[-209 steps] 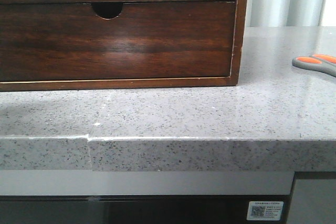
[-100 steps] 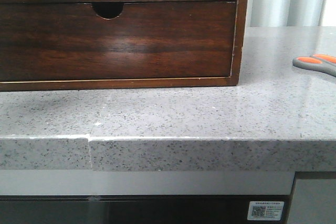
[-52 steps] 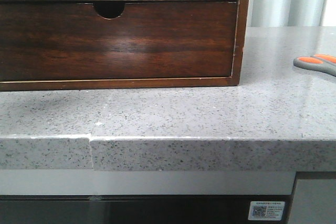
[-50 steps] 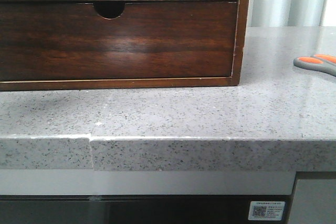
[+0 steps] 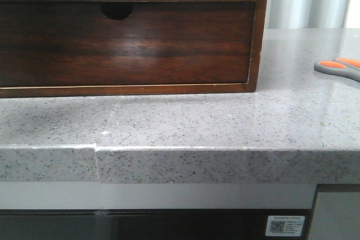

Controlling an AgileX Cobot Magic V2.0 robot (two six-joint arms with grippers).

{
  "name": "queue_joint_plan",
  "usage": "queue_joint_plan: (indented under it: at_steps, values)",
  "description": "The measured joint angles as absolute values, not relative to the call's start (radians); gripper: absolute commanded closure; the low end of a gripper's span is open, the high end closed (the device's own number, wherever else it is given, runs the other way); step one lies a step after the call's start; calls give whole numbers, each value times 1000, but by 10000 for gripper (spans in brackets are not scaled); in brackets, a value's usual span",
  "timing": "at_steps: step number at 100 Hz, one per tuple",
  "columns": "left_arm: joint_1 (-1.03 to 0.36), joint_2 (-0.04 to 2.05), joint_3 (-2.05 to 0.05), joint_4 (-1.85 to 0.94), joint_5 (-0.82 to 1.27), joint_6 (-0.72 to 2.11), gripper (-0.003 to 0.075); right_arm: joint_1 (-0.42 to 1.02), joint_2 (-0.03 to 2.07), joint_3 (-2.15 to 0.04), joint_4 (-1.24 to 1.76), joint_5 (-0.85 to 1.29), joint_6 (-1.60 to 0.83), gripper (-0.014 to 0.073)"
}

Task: Put scissors in drawer with both arms
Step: 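Pull the drawer open toward the robot with the left gripper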

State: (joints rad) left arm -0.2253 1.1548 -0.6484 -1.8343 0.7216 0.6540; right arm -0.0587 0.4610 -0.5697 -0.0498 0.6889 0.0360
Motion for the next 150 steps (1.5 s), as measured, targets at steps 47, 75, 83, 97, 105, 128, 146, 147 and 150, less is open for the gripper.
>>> queue_joint_plan:
  at_steps: [47,75,83,97,105,128,146,147,150]
  values:
    - [-225,845,-410,-1834,772,638,741,-59,461,-570,-50,691,36,249]
    - [-227,731,-338,-1834,782,614,741,-59,465,-570,-50,691,36,249]
    - [-227,727,-336,-1834,782,614,739,-59,465,-570,-50,691,36,249]
    - [-227,727,-336,-1834,784,614,651,-59,465,-570,-50,691,34,249]
    - [-227,727,-336,-1834,786,628,520,-59,465,-570,-50,691,31,249]
    - [-237,716,-336,-1714,831,712,258,-59,549,-598,-50,693,30,249]
    - [-237,716,-356,-1512,804,728,258,-59,729,-697,-50,700,26,249]
    - [-237,716,-359,-1493,800,728,258,-59,736,-706,-50,702,24,249]
    - [-237,716,-367,-1455,797,723,258,-59,772,-724,-50,706,19,249]
